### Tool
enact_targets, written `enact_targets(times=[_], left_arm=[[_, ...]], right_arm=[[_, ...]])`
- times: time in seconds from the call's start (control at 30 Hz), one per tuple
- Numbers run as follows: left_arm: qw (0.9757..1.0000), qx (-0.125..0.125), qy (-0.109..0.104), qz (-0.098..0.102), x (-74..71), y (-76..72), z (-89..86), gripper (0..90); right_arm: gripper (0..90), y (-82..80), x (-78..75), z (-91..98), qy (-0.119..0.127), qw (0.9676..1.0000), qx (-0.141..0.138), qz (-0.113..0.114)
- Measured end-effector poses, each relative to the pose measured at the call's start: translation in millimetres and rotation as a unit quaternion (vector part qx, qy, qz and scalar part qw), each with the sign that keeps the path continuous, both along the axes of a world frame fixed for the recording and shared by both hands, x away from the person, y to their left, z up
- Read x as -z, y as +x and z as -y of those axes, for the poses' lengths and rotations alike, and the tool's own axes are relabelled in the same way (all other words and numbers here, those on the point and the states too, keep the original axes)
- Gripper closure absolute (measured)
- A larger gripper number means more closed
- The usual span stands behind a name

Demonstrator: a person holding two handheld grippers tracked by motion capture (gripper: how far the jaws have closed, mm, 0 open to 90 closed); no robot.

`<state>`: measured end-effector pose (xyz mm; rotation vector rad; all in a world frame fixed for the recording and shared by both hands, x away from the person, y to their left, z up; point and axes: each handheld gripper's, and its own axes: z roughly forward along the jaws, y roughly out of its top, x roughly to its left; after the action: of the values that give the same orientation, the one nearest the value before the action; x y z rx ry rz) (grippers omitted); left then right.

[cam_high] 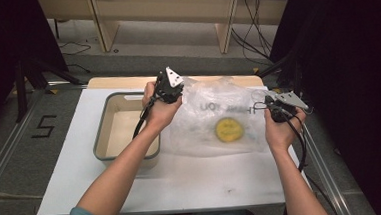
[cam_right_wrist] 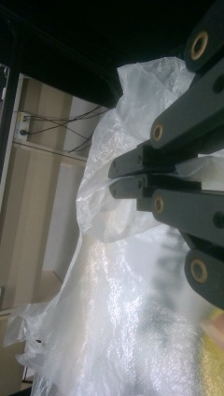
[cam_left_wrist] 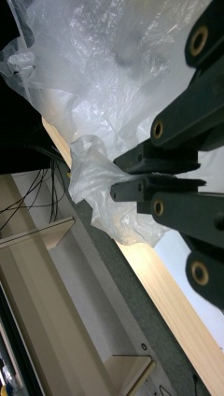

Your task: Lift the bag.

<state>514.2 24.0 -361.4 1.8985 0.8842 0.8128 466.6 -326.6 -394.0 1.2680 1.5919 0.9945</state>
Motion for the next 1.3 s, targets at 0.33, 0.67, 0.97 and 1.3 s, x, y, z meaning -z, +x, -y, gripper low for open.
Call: enact_targets(times=[0.33, 0.67, 0.97, 1.3], left_arm=[[0.9986, -0.027, -0.045, 0.005, -5.1, -1.7, -5.2, 50.3], [0.9987, -0.013, -0.050, 0.006, -6.3, -10.0, -6.2, 47.0], [0.9988, -0.002, -0.048, 0.006, -6.4, -16.8, -5.6, 46.5], [0.9989, 0.001, -0.046, 0.005, -7.5, -21.5, -9.1, 45.7]], right_arm=[[83.3, -0.6, -1.4, 5.6, 0.007, 1.0000, 0.003, -0.002], [66.5, -4.2, -6.4, 6.0, 0.014, 0.9997, -0.007, 0.019], [42.0, -10.0, -12.6, 6.7, 0.017, 0.9981, -0.026, 0.053], [35.4, -16.7, -16.7, 9.8, 0.017, 0.9974, -0.031, 0.063]])
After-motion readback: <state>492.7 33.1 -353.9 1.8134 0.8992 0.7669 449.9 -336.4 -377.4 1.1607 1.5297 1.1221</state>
